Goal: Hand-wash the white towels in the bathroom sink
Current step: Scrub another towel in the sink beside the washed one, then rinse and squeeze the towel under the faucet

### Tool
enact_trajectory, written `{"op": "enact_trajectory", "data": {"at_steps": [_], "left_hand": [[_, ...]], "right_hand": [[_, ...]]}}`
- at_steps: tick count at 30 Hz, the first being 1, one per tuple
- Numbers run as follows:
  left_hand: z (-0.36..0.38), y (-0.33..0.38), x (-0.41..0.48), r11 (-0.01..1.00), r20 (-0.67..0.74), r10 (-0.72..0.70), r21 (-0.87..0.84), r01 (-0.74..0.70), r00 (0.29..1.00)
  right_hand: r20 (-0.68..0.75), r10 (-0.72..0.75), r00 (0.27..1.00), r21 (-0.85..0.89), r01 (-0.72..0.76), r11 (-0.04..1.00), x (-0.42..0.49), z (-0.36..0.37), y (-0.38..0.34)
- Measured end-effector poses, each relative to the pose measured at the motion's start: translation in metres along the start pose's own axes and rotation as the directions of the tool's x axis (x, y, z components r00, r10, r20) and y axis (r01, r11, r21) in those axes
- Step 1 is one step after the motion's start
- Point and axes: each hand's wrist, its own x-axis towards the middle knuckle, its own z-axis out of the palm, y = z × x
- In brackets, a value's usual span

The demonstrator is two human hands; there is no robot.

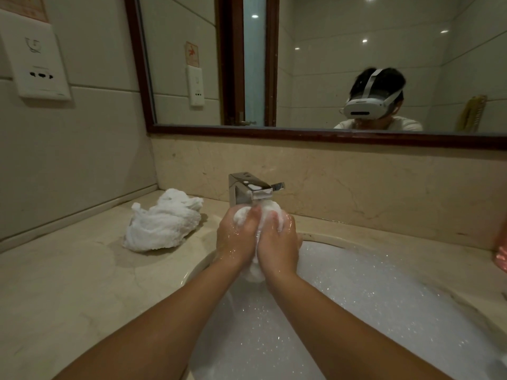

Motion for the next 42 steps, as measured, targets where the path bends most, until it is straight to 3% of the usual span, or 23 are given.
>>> {"op": "enact_trajectory", "data": {"at_steps": [10, 16, 23, 28, 32, 37, 42], "left_hand": [[0.000, 0.000, 0.004, 0.997, 0.044, -0.048, 0.060, 0.046, 0.998], [-0.003, 0.006, -0.003, 1.000, 0.015, -0.028, -0.010, 0.028, 1.000], [-0.013, 0.017, -0.024, 0.998, 0.093, -0.025, 0.055, 0.020, 0.995], [-0.020, 0.031, -0.037, 0.997, 0.004, -0.073, -0.031, 0.074, 0.997], [-0.022, 0.037, -0.043, 0.994, -0.086, -0.107, -0.021, 0.105, 0.991], [-0.043, 0.056, -0.037, 0.973, -0.046, -0.220, 0.059, 0.223, 0.974], [-0.098, 0.083, -0.015, 0.955, -0.175, -0.273, 0.069, 0.288, 0.946]], "right_hand": [[-0.027, -0.032, 0.999, -0.001, 0.032, 0.999, 0.009, 0.004, 0.008], [-0.063, -0.011, 0.998, 0.062, 0.015, 0.998, 0.006, 0.007, 0.007], [-0.071, 0.053, 0.996, 0.089, -0.047, 0.995, -0.009, -0.001, 0.003], [-0.140, 0.102, 0.985, 0.115, -0.086, 0.990, -0.027, -0.003, -0.021], [-0.107, 0.114, 0.988, 0.005, -0.114, 0.993, -0.030, -0.007, -0.035], [-0.096, 0.176, 0.980, -0.017, -0.178, 0.984, -0.043, 0.011, -0.050], [0.012, 0.198, 0.980, -0.033, -0.198, 0.980, -0.065, 0.058, -0.088]]}}
